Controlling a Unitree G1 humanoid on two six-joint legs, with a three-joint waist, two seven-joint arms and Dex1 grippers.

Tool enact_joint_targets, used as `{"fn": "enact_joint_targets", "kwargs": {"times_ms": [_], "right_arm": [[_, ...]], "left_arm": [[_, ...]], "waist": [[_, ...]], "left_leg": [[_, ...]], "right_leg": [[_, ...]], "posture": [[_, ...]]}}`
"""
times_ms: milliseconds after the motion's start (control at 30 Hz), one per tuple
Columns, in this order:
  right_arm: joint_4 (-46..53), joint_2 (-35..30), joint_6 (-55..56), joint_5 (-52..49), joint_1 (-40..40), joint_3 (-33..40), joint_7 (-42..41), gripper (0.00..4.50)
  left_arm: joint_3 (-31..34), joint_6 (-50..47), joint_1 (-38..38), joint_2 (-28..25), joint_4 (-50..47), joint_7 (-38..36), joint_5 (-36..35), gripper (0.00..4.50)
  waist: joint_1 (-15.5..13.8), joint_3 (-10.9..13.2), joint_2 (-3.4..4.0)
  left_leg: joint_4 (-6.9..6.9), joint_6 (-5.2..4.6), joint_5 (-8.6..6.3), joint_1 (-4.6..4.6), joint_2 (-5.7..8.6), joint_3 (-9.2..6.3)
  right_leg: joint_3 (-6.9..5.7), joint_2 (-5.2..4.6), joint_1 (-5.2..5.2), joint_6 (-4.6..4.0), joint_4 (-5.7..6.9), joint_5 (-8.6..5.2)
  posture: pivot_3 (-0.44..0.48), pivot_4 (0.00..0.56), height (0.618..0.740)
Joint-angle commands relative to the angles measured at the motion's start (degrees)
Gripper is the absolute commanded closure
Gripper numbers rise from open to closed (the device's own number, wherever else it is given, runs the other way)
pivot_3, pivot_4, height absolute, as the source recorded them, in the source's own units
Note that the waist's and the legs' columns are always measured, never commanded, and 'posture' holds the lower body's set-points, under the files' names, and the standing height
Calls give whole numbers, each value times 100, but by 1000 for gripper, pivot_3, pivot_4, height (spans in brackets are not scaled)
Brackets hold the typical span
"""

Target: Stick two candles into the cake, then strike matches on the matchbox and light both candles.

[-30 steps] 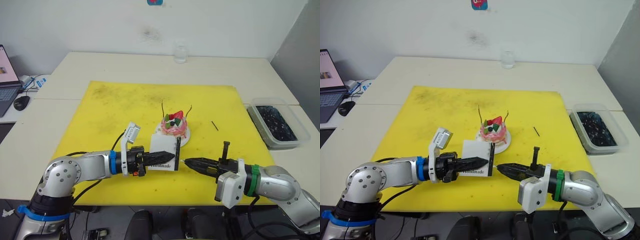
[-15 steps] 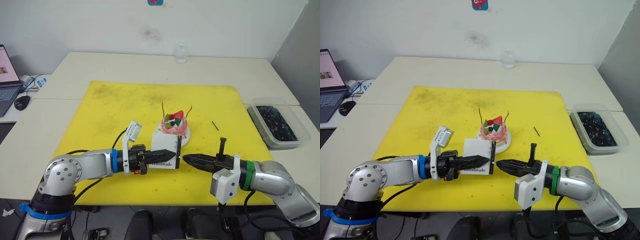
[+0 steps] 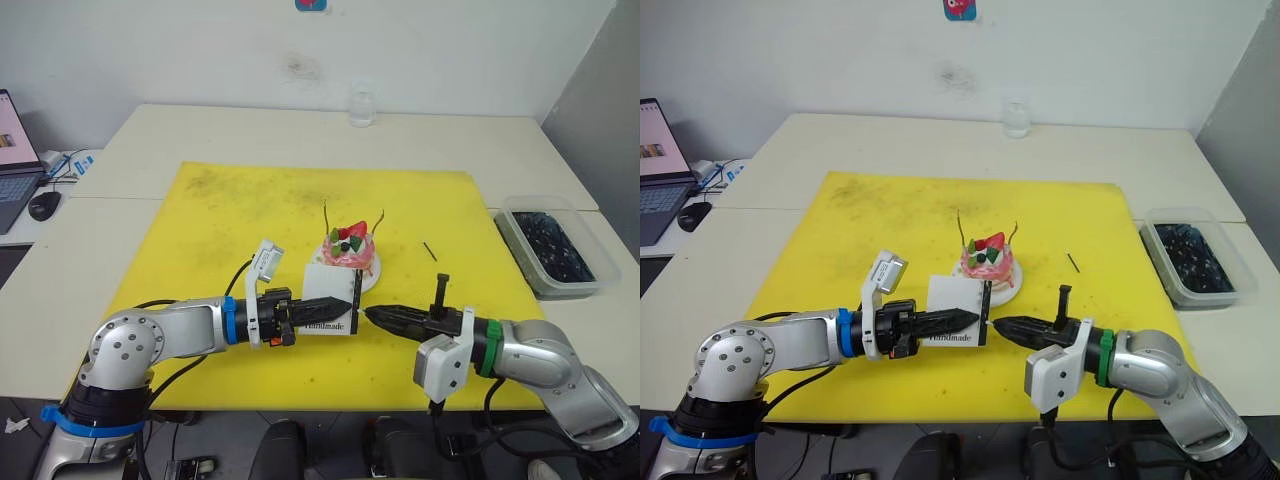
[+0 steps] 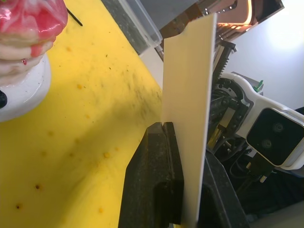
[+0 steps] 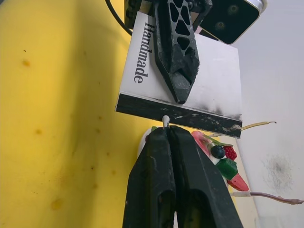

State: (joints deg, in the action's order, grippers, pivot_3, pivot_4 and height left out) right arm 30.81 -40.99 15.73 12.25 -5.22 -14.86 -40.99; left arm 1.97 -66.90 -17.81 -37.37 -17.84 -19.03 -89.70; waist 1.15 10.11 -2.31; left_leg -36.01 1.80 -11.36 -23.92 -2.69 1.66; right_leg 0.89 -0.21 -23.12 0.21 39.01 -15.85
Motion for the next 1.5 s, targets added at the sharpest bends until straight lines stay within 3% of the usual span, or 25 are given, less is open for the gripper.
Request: {"fn": "enact_joint_targets", "kwargs": {"times_ms": [33,400,700,1500], "right_arm": [[42,101,-11,-11,-53,-74,-47,4469],[208,-6,202,-510,377,409,-65,4469],[58,325,404,-590,296,382,110,4469],[-286,353,631,-498,407,234,16,4469]], "left_arm": [[26,49,-66,95,-220,-15,-314,4500],[70,39,29,15,-193,-146,-79,4500],[44,-14,-12,-7,-123,-262,-75,4500],[57,-118,-35,-34,-16,-211,-498,4500]], "waist": [[0,0,0],[-7,0,0],[-4,0,0],[-6,0,0]], "left_leg": [[0,0,0,0,0,0],[-1,0,0,0,1,1],[-3,0,0,4,0,-1],[-4,0,1,4,0,-1]], "right_leg": [[1,0,0,0,0,0],[2,0,1,0,0,0],[1,2,3,0,5,1],[1,2,4,0,6,1]], "posture": [[0,150,740],[0,150,740],[0,150,740],[0,150,740]]}}
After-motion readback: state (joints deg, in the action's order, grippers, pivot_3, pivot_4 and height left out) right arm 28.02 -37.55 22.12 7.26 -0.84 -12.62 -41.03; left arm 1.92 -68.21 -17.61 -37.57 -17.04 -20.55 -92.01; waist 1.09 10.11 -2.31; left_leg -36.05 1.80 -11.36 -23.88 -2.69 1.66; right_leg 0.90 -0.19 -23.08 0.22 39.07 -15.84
